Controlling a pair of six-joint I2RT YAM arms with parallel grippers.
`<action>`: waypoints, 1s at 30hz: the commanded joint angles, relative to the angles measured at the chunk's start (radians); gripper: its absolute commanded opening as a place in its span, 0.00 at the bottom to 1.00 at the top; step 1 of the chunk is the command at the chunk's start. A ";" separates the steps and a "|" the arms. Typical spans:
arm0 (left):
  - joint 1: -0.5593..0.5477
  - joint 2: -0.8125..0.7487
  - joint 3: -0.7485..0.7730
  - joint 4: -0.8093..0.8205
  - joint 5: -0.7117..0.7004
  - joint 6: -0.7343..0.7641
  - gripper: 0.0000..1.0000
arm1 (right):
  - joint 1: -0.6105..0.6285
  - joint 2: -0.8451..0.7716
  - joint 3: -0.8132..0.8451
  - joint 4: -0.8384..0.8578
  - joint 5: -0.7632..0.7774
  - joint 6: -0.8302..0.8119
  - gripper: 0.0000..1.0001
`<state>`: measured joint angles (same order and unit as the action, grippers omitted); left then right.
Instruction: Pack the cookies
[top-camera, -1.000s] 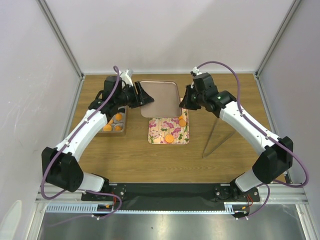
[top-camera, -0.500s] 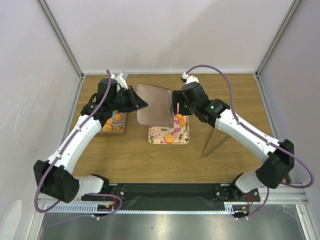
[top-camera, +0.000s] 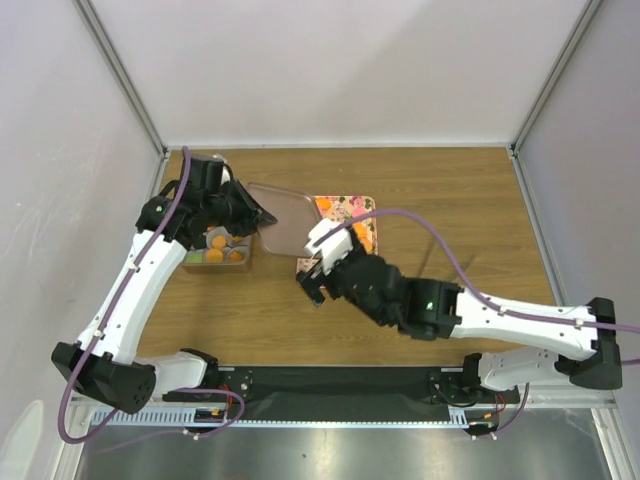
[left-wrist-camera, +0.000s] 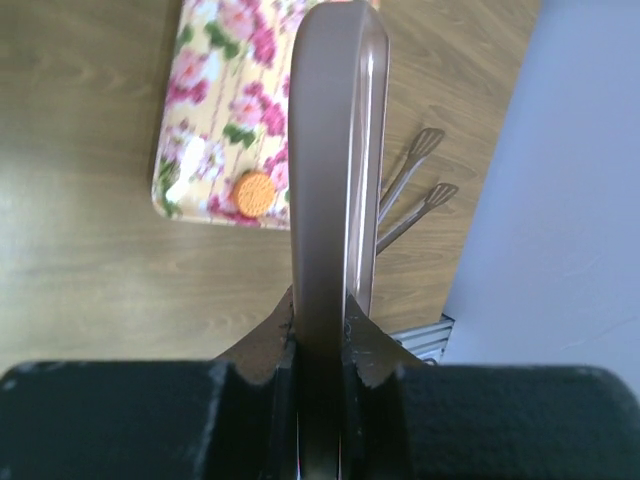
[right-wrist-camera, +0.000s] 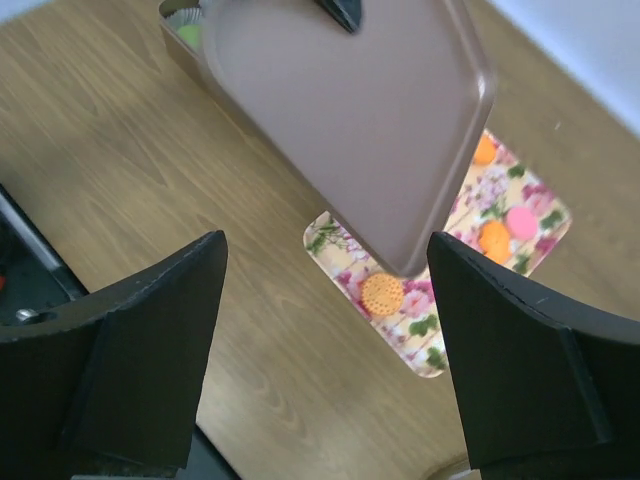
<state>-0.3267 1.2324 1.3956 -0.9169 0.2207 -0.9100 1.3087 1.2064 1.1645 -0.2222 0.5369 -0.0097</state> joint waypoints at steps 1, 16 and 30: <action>0.006 -0.005 0.031 -0.109 -0.007 -0.113 0.00 | 0.090 0.056 -0.009 0.178 0.150 -0.246 0.86; 0.009 -0.060 0.028 -0.131 0.072 -0.194 0.00 | 0.107 0.295 0.050 0.469 0.285 -0.660 0.75; 0.015 -0.067 0.026 -0.112 0.137 -0.159 0.00 | 0.087 0.323 0.050 0.557 0.290 -0.762 0.45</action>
<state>-0.3206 1.1961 1.3964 -1.0546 0.3096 -1.0729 1.3987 1.5208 1.1732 0.2459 0.8009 -0.7307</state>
